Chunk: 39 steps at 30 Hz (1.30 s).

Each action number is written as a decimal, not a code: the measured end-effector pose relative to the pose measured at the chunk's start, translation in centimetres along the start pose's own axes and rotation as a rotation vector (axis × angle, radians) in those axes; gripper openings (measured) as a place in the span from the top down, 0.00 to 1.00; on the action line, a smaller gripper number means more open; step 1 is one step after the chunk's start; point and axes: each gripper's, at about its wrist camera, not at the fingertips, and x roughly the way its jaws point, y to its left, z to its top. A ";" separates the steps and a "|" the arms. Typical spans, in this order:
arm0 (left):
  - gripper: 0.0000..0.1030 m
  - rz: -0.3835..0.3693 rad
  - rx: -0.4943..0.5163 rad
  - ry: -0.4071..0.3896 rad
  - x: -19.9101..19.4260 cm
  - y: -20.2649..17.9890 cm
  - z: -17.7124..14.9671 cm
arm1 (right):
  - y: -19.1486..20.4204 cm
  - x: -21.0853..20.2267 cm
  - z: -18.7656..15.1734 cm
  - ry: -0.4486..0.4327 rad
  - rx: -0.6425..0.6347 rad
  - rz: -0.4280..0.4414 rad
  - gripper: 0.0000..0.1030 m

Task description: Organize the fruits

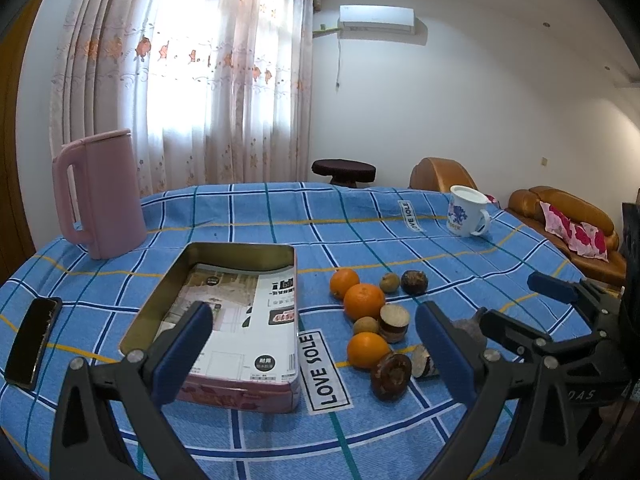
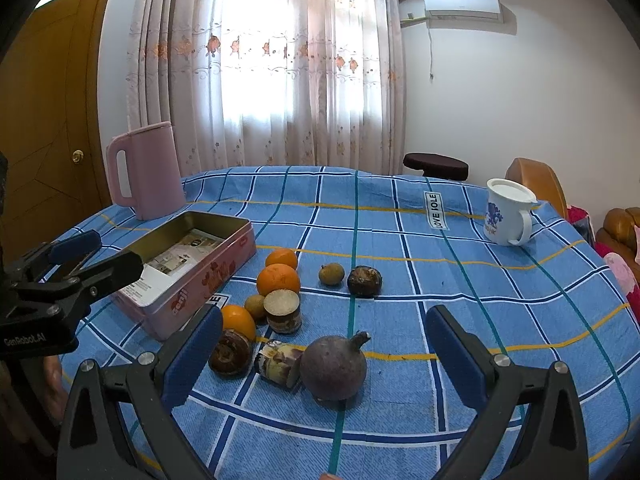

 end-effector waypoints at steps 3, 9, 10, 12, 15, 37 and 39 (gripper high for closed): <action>0.00 0.001 0.000 0.001 0.0 -0.1 0.0 | -0.1 0.0 0.0 0.000 -0.001 0.002 0.01; 0.00 -0.001 0.001 0.007 0.3 -0.1 0.0 | 0.0 0.1 -0.1 0.004 -0.001 0.001 0.01; 0.00 -0.001 0.001 0.007 0.3 -0.2 0.0 | 0.0 0.1 -0.1 0.004 -0.001 0.001 0.01; 0.00 -0.001 0.000 0.007 0.3 -0.1 0.0 | -0.1 0.1 -0.1 0.004 0.000 0.002 0.01; 0.00 0.000 0.000 0.008 0.3 -0.1 0.0 | -0.1 0.1 -0.1 0.004 -0.001 0.002 0.01; 0.00 -0.004 0.006 0.023 0.6 -0.5 -0.3 | -0.1 0.5 -0.6 0.020 0.000 0.001 0.01; 0.00 -0.005 0.010 0.025 0.6 -0.6 -0.4 | -0.2 0.6 -0.7 0.026 0.001 -0.001 0.01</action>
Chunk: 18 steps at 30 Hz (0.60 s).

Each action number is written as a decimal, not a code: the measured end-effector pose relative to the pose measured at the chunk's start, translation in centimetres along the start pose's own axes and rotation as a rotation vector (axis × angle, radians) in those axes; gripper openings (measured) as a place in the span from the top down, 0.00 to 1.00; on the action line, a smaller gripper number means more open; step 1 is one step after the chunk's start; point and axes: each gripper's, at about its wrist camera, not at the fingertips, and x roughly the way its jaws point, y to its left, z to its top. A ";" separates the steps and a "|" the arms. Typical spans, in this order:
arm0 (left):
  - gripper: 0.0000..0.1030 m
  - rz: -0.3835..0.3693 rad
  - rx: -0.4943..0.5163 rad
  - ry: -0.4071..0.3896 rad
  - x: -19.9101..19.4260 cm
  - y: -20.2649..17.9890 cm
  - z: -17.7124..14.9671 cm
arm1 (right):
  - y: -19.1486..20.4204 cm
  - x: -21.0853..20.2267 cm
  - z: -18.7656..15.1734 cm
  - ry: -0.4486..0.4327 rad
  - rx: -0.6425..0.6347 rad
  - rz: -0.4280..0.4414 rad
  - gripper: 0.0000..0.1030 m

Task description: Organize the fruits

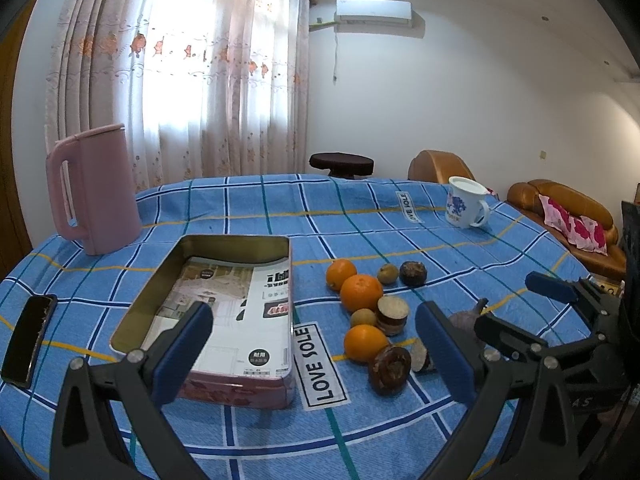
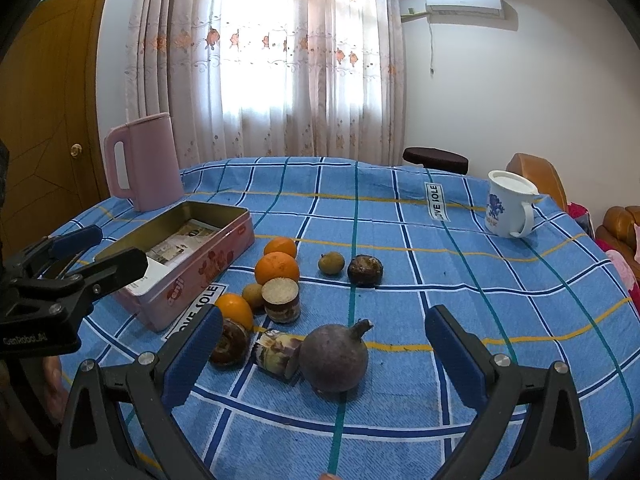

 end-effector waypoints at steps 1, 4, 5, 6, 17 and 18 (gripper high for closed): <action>0.00 0.001 0.002 0.001 0.0 -0.1 0.0 | -0.1 0.0 0.0 0.002 0.001 0.000 0.01; 0.00 -0.001 0.003 0.005 0.1 -0.2 -0.1 | -0.2 0.1 -0.1 0.006 0.005 -0.002 0.01; 0.00 0.000 0.004 0.006 0.2 -0.2 -0.2 | -0.2 0.1 -0.1 0.006 0.006 -0.002 0.01; 0.00 0.000 0.005 0.006 0.2 -0.3 -0.2 | -0.2 0.1 -0.1 0.006 0.007 -0.002 0.01; 0.00 -0.004 0.022 0.028 0.9 -0.9 -0.7 | -0.9 0.5 -0.6 0.020 0.027 -0.006 0.01; 0.00 -0.005 0.023 0.029 0.9 -1.0 -0.7 | -1.0 0.5 -0.6 0.020 0.032 -0.006 0.01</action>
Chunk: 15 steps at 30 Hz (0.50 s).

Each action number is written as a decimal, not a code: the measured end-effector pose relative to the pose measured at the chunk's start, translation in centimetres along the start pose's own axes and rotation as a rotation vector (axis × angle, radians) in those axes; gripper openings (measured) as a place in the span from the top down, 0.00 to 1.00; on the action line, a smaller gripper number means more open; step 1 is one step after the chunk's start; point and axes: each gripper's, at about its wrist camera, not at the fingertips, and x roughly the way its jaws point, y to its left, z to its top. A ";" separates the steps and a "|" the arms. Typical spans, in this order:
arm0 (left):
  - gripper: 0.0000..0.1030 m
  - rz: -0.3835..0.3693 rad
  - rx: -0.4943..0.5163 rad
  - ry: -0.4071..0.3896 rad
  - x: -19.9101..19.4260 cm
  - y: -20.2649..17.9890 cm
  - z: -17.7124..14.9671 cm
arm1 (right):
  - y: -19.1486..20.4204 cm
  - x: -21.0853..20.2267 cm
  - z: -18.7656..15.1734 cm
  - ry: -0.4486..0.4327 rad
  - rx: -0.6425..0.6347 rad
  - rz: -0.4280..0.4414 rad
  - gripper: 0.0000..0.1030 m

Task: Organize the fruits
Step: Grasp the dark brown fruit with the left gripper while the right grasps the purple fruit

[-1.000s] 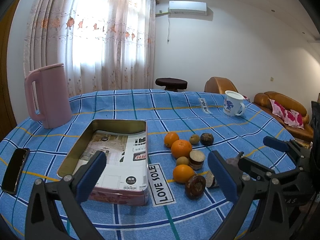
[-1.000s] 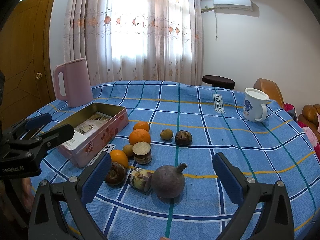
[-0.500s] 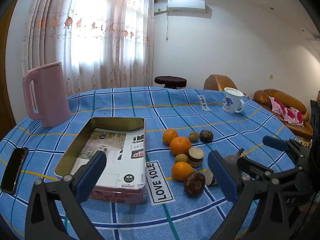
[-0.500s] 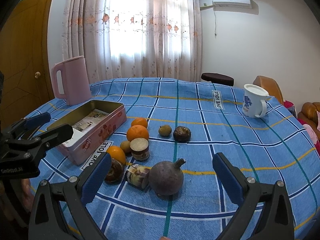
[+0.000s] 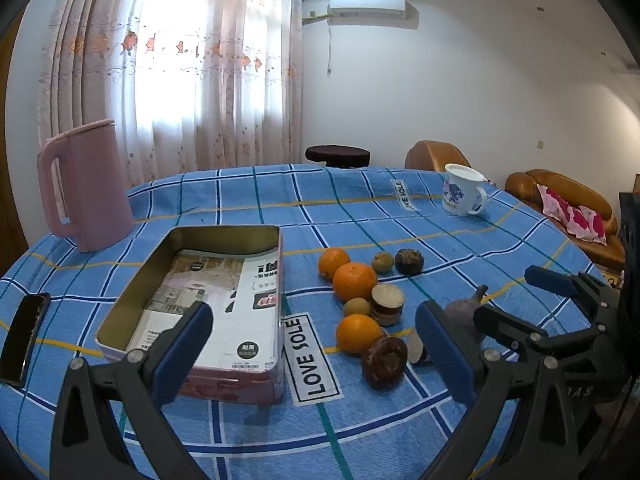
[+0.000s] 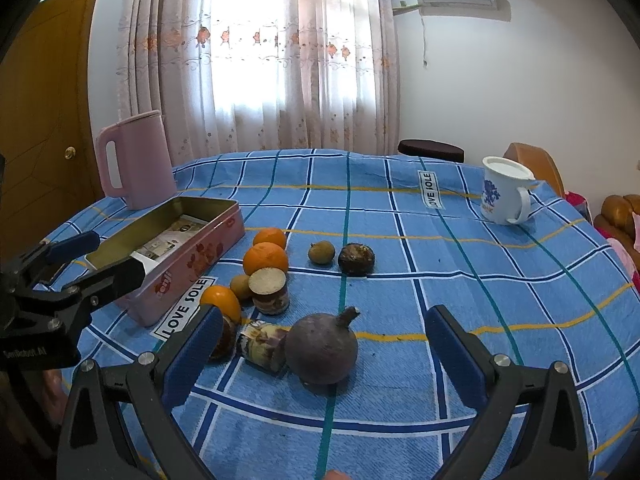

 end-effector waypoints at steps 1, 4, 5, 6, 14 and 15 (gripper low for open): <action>0.00 -0.002 0.002 0.001 0.0 -0.1 0.0 | -0.2 0.0 -0.1 -0.001 0.004 0.001 0.01; 0.00 -0.007 0.000 0.007 0.4 -0.3 -0.3 | -0.7 0.2 -0.3 -0.009 0.012 -0.011 0.01; 0.00 -0.015 0.004 0.010 0.6 -0.6 -0.4 | -0.9 0.3 -0.5 -0.006 0.016 -0.020 0.01; 0.00 -0.017 0.015 0.015 0.8 -0.9 -0.6 | -1.1 0.5 -0.7 -0.001 0.020 -0.027 0.01; 0.13 -0.056 0.085 0.039 2.1 -3.5 -1.7 | -2.8 1.9 -1.5 0.029 0.081 0.010 0.14; 0.13 -0.064 0.092 0.040 2.2 -3.8 -1.8 | -2.8 2.1 -1.4 0.035 0.085 0.024 0.17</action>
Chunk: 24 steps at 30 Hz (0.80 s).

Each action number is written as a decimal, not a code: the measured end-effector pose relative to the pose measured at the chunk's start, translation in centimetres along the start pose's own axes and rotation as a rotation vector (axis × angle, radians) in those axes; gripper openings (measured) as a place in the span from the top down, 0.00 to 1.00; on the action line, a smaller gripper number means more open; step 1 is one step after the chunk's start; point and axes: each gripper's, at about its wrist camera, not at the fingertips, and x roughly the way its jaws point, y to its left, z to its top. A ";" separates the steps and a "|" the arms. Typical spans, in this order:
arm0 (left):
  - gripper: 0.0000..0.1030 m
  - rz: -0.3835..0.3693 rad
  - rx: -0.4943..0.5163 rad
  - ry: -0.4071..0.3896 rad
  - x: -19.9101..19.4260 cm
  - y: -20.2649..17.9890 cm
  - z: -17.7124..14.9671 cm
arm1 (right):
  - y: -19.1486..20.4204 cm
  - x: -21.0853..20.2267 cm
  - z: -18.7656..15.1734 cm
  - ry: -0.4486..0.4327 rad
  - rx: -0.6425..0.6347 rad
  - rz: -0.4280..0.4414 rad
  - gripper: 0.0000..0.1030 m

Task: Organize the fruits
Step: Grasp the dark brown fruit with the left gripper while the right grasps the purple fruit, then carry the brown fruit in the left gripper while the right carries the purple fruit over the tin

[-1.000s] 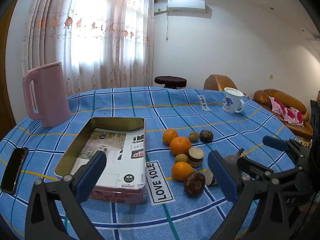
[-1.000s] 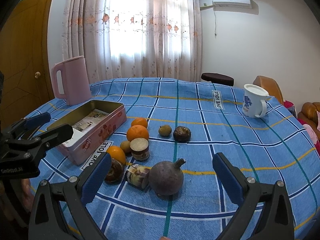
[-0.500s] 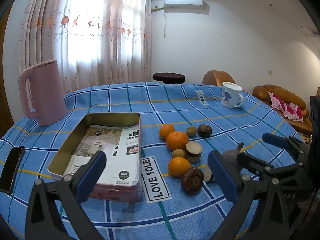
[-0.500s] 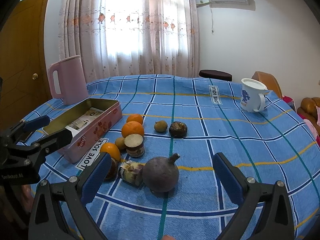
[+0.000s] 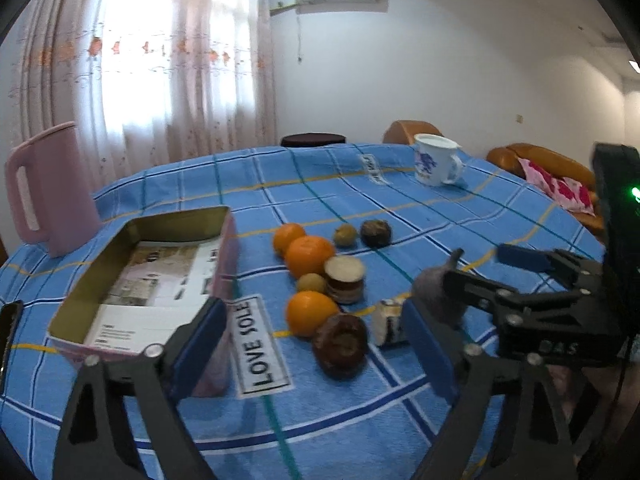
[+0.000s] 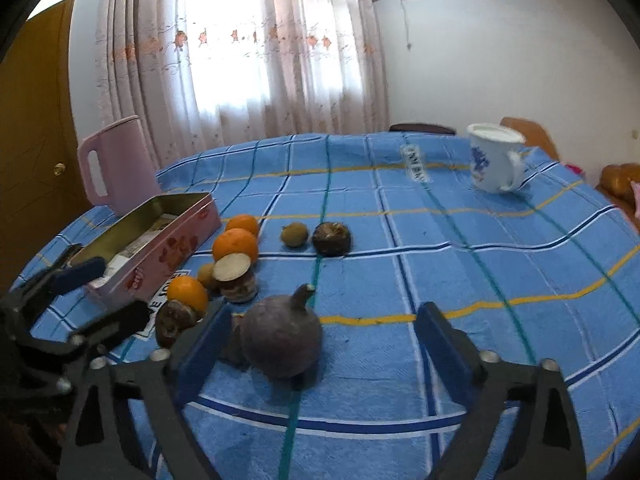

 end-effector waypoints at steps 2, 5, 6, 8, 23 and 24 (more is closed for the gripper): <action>0.19 -0.008 0.011 0.001 0.4 -0.5 0.1 | 0.0 0.7 0.1 0.017 0.006 0.015 0.19; 0.30 -0.037 0.017 0.053 1.6 -0.8 -0.2 | 0.0 1.8 0.2 0.059 0.020 0.047 0.23; 0.32 -0.059 -0.001 0.075 2.0 -0.6 -0.3 | -0.1 2.1 0.1 0.067 0.028 0.057 0.23; 0.33 -0.056 -0.003 0.108 2.6 -0.6 -0.5 | -0.5 2.5 0.1 0.087 0.060 0.092 0.23; 0.58 -0.150 -0.057 0.188 3.7 0.4 -1.0 | -0.8 2.6 -0.4 0.102 0.100 0.223 0.49; 0.60 -0.149 -0.058 0.187 3.7 0.5 -1.0 | -0.8 2.5 -0.4 0.098 0.097 0.209 0.49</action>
